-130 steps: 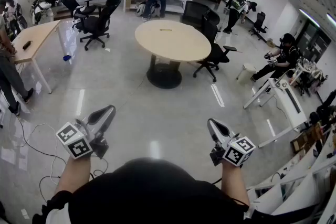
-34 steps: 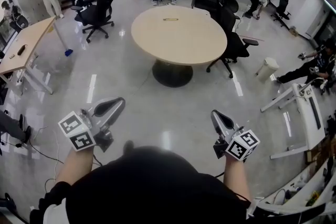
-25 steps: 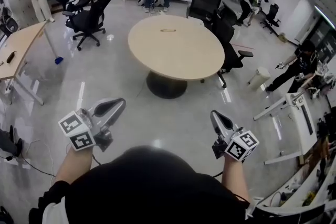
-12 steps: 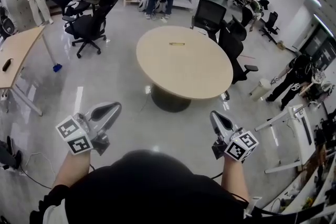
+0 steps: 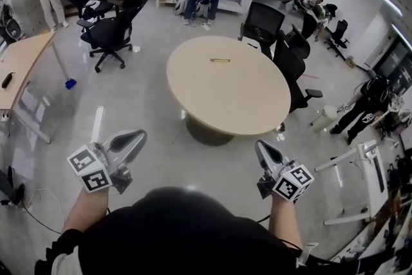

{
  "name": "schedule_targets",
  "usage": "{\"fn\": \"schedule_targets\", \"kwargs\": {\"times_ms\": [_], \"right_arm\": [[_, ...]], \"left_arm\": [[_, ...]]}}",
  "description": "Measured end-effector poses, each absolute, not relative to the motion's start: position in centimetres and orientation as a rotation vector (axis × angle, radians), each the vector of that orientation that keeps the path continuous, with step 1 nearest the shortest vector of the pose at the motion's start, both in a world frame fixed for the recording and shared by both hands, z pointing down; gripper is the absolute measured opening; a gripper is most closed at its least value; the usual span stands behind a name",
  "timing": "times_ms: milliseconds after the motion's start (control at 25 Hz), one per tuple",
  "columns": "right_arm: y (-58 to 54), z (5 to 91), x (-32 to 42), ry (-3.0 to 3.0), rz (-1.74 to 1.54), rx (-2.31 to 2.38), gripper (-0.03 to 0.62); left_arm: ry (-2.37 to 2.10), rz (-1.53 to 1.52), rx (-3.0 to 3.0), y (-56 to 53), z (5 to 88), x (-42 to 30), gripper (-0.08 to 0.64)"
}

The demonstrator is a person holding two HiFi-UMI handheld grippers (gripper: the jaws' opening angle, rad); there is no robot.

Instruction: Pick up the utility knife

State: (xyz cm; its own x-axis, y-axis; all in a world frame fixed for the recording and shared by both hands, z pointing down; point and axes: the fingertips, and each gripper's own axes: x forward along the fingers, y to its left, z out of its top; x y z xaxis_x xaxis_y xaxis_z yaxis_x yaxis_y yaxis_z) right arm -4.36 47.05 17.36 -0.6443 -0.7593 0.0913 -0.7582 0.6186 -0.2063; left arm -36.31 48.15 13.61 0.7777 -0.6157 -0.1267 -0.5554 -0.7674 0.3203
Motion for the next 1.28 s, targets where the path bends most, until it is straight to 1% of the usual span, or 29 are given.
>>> {"fn": "schedule_targets", "kwargs": {"times_ms": [200, 440, 720, 1040, 1280], "right_arm": [[42.2, 16.8, 0.3, 2.866, -0.335, -1.215, 0.014], [38.0, 14.8, 7.8, 2.883, -0.283, -1.134, 0.014], [34.3, 16.5, 16.2, 2.853, -0.329, -1.127, 0.015], [31.6, 18.9, 19.6, 2.822, -0.388, -1.154, 0.015], [28.9, 19.4, 18.9, 2.827, -0.398, -1.210, 0.015]], "left_arm": [[-0.998, -0.340, 2.708, 45.4, 12.2, -30.9, -0.006], [-1.035, -0.356, 2.713, 42.7, 10.6, -22.8, -0.006], [-1.024, -0.295, 2.716, 39.2, 10.9, -14.1, -0.006], [-0.982, -0.234, 2.713, 35.1, 12.1, -10.4, -0.006], [-0.910, -0.249, 2.702, 31.0, 13.4, -10.9, -0.006]]}}
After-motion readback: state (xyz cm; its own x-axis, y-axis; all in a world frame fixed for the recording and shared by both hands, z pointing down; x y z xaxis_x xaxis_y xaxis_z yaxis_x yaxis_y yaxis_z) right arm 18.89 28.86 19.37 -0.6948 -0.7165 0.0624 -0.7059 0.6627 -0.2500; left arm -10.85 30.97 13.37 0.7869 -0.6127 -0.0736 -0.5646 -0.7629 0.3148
